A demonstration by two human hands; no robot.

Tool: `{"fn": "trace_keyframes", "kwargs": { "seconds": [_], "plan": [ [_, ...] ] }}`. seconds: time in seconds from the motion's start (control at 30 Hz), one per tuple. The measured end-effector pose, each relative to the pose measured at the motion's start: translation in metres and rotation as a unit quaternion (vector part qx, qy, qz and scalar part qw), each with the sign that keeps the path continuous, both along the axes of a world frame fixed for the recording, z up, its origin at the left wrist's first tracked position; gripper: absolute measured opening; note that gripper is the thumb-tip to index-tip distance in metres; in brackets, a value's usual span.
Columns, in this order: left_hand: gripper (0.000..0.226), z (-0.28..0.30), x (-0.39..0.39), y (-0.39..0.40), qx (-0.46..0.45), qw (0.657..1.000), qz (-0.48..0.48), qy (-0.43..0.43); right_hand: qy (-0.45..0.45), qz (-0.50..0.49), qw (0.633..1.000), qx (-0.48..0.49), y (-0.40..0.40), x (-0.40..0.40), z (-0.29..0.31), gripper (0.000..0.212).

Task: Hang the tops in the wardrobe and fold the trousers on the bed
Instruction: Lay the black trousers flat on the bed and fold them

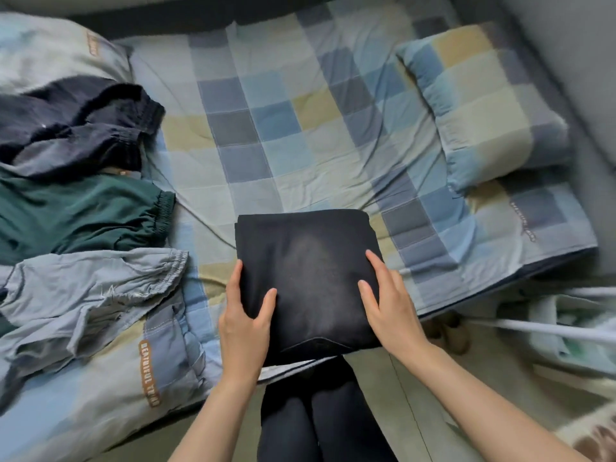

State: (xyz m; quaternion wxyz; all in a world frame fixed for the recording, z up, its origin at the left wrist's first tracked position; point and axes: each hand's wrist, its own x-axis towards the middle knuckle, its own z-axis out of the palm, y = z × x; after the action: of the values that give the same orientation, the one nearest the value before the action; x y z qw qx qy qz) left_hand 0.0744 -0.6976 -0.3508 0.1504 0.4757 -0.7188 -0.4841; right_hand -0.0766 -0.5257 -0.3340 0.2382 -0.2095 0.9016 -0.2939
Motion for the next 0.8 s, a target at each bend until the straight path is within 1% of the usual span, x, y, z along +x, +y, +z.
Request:
{"fn": "trace_keyframes", "kwargs": {
  "seconds": [0.17,0.3,0.4,0.53,0.67,0.73,0.8],
  "plan": [
    [0.064,0.067,0.006,-0.002,-0.020,0.993,-0.106,0.049,0.032,-0.105,0.993,-0.052,0.027,0.039,0.071,0.050],
    [0.057,0.104,0.012,0.008,-0.023,0.983,-0.173,0.063,0.055,-0.205,0.974,-0.080,0.054,0.080,0.105,0.047],
    [0.054,0.128,0.019,0.028,-0.017,0.970,-0.236,0.062,0.055,-0.268,0.959,-0.076,0.083,0.117,0.123,0.047],
    [0.052,0.142,0.026,0.070,0.004,0.946,-0.321,0.056,0.064,-0.343,0.936,-0.048,0.133,0.162,0.137,0.046],
    [0.052,0.147,0.022,0.129,0.010,0.915,-0.401,0.047,0.090,-0.425,0.901,-0.014,0.190,0.206,0.146,0.046],
    [0.051,0.150,0.022,0.161,0.003,0.894,-0.445,0.051,0.101,-0.460,0.882,-0.001,0.217,0.228,0.151,0.048],
    [0.052,0.155,0.027,0.199,0.007,0.869,-0.493,0.035,0.116,-0.499,0.859,0.017,0.246,0.255,0.157,0.049]
  ]
}}
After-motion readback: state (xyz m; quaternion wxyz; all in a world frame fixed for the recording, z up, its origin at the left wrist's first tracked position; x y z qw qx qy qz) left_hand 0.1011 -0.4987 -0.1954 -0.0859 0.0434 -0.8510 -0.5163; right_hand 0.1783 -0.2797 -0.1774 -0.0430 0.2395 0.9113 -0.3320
